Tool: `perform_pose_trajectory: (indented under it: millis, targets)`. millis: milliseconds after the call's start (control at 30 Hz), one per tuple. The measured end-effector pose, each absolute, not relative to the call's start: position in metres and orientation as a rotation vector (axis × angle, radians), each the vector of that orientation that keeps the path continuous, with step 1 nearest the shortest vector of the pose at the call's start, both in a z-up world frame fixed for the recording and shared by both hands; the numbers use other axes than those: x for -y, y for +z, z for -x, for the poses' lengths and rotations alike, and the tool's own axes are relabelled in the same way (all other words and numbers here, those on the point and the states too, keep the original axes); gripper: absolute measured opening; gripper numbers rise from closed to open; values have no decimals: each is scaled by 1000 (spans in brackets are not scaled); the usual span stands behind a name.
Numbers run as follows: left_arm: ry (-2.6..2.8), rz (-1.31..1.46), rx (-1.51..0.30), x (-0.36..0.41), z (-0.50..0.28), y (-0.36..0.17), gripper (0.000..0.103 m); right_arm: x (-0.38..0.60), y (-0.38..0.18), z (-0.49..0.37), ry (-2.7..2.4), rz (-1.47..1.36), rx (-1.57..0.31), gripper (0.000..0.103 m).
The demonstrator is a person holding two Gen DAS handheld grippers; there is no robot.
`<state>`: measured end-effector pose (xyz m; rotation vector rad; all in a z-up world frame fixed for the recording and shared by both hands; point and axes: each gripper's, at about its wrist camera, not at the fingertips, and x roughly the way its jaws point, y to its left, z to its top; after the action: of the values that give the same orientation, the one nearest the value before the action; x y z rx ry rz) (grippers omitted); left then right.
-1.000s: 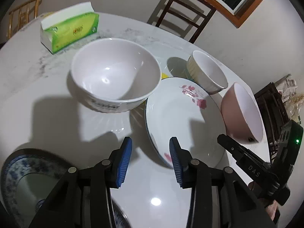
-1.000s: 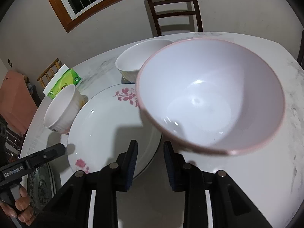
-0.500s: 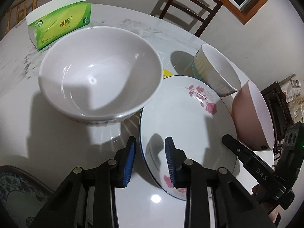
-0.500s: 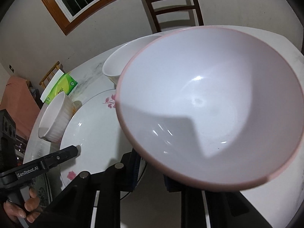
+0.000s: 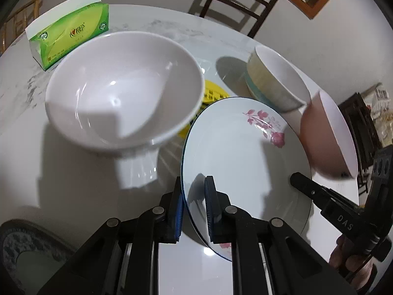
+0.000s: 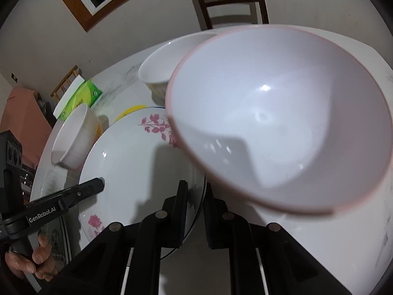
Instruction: Organize plates and bowls
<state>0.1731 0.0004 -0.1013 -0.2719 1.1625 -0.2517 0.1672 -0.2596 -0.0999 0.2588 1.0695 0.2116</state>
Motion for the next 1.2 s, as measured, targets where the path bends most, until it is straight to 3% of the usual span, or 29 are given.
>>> perform_pose_trajectory:
  millis: [367, 1200]
  targets:
    - [-344, 158, -1261, 14, -120, -96, 15, 263, -99, -111, 212, -236, -1185, 12]
    - [-339, 177, -1240, 1, -73, -90, 16, 244, -84, -72, 233, -155, -1147, 12]
